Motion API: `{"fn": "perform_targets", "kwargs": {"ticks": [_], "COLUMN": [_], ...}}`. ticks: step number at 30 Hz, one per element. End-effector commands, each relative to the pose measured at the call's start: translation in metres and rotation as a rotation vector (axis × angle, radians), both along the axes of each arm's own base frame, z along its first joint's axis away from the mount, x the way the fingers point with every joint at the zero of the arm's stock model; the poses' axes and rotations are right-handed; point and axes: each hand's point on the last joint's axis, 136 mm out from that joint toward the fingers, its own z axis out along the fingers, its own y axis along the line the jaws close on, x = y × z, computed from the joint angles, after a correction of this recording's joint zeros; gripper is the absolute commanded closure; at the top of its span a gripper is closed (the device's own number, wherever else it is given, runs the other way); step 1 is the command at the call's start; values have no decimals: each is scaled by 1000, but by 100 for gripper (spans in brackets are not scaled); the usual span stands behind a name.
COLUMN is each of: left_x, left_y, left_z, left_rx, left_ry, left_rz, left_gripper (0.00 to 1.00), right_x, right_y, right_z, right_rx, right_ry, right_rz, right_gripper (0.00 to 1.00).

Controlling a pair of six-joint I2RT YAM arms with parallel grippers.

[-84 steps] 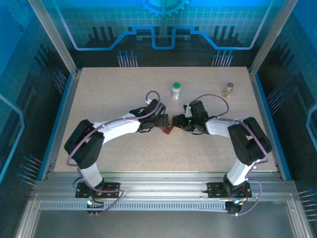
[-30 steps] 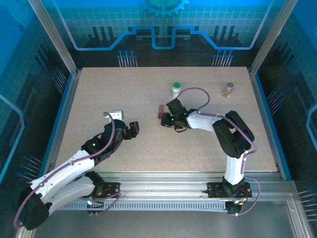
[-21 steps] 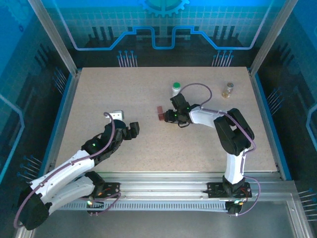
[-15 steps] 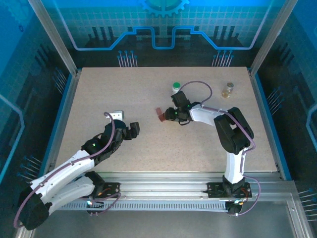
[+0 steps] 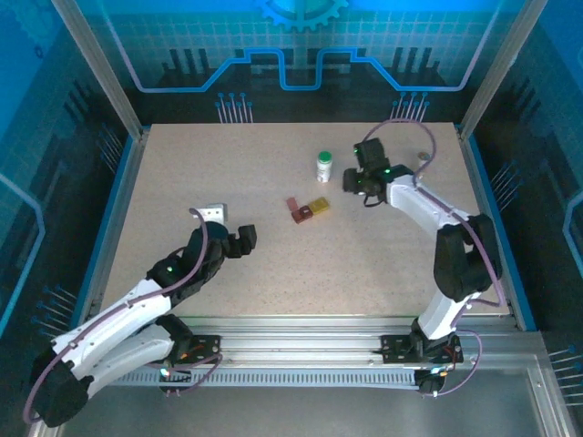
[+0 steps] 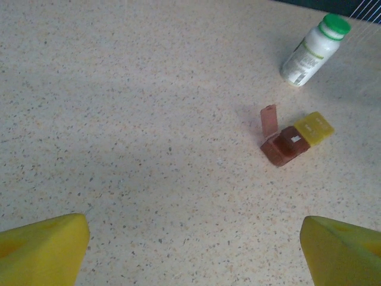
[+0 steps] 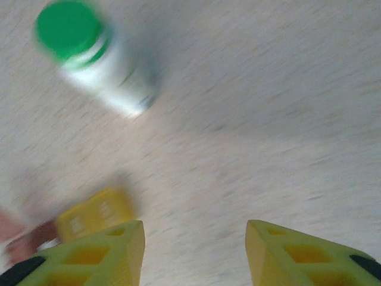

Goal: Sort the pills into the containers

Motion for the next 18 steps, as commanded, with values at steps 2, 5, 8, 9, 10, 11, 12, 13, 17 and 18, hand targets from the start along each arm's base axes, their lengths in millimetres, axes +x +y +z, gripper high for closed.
{"fn": "perform_targets", "kwargs": {"ticks": [2,5,8,9,10,11,12,13,17,18], "left_x": [-6,-9,-12,-13,-13,-13,-13,-14,-13,-13], "left_y": [-2,-5,-13,-15,-16,-17,-18,-18,-20,-19], "left_z": [2,5,9,9,9,9,9,9,9,9], "left_rx": [-40,-89,-120,-125,-129,-133,-139,-144,-145,-143], "left_ry": [-69,-115,-136,-135,-135,-135,-135,-136,-138,-139], "left_rz": [-48,-67,-119,-128,-134,-141,-142,-144,-150,-148], "left_gripper": [8,8,7,7,7,7,7,7,7,7], "right_x": [7,16,29,33,36,40,43,47,70,76], "right_y": [-92,-134,-166,-175,-183,-190,-195,-197,-193,-191], "right_z": [35,37,28,23,20,16,12,8,-4,-5], "right_rx": [-315,-342,-363,-368,-371,-373,-370,-359,-270,-255], "right_ry": [-63,-60,-24,-9,0,14,23,32,20,19], "right_rz": [-158,-246,-296,-310,-323,-337,-344,-344,-274,-253], "right_gripper": [45,43,38,37,35,34,32,32,29,29]}}
